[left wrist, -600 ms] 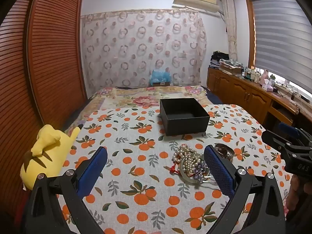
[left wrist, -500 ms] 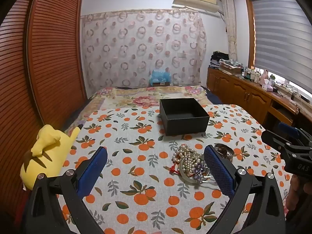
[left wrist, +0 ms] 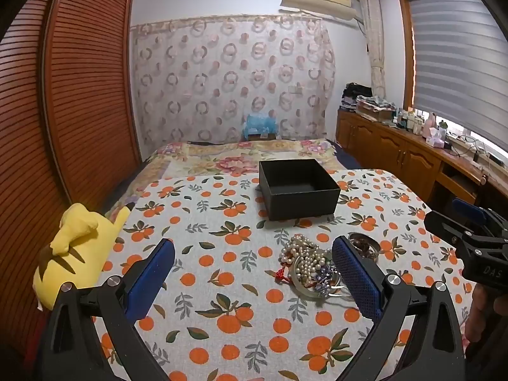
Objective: Organize jewelry
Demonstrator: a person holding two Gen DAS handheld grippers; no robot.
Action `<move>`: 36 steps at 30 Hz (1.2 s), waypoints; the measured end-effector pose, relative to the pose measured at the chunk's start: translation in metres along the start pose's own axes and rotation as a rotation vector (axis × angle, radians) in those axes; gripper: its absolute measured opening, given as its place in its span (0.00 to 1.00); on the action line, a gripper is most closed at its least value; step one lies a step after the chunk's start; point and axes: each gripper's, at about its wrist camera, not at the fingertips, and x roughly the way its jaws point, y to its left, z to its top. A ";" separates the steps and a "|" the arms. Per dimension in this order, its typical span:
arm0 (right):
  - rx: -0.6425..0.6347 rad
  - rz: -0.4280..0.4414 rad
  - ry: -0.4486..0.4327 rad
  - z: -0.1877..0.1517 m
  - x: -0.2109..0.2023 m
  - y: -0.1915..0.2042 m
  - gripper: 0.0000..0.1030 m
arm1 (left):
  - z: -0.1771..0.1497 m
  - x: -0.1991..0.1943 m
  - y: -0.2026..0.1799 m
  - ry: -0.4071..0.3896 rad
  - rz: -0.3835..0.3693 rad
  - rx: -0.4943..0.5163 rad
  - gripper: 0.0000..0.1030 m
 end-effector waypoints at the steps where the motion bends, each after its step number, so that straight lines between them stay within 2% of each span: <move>1: 0.000 0.000 0.000 0.000 0.000 0.000 0.98 | 0.000 0.000 0.000 -0.001 0.000 0.001 0.93; 36: 0.002 -0.003 0.004 -0.004 0.005 0.000 0.98 | 0.001 -0.002 -0.002 0.007 -0.003 -0.002 0.93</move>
